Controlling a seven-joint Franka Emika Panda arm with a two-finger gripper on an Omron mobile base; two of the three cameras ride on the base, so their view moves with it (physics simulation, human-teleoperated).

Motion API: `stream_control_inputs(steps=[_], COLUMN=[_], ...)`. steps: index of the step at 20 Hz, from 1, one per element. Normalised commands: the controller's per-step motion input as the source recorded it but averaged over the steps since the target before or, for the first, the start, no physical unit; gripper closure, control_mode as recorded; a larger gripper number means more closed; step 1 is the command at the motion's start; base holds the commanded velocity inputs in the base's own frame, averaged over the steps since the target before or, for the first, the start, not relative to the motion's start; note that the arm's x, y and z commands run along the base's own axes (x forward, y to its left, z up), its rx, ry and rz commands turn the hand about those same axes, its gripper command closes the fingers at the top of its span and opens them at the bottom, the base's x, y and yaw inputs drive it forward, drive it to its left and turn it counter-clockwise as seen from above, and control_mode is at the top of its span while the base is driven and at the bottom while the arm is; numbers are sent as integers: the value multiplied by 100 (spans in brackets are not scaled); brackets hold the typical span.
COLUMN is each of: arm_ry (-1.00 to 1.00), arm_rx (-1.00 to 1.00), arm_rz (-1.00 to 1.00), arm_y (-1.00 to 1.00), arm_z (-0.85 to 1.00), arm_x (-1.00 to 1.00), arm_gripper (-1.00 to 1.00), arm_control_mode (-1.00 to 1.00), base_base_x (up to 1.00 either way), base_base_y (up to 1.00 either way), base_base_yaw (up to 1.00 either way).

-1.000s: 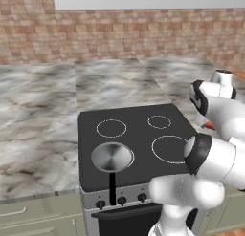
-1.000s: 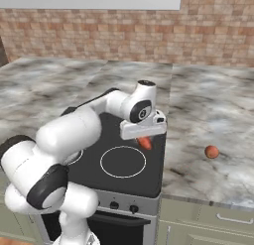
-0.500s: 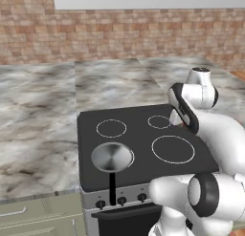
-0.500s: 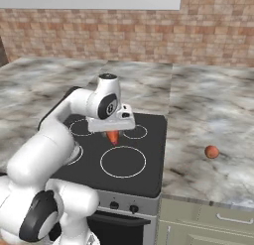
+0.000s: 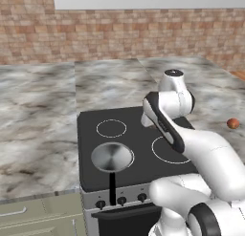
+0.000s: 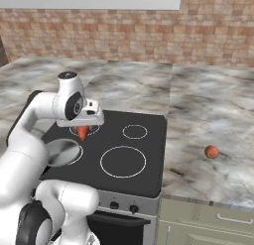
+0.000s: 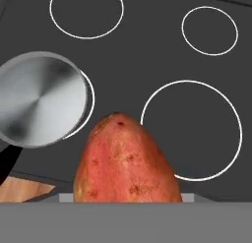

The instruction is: Put the sweet potato and onion in the pan. Then turn on the front left burner and set the heat to medium.

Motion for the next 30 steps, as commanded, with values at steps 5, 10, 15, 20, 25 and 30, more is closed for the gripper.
stream_control_inputs(steps=[5,10,15,20,25,30], arm_ry=[-14,-6,-1,3,9,4], arm_rx=[0,1,0,4,7,1], arm_rz=[0,0,0,1,5,3], arm_y=[87,48,21,3,3,13], arm_z=[-4,-13,-8,0,0,0], arm_x=[0,0,0,0,6,14], arm_gripper=[100,100,100,100,100,100], arm_control_mode=[-100,-100,-100,-100,-100,-100], base_base_x=[0,0,0,0,0,0], base_base_y=[0,0,0,0,0,0], base_base_yaw=[0,0,0,0,0,0])
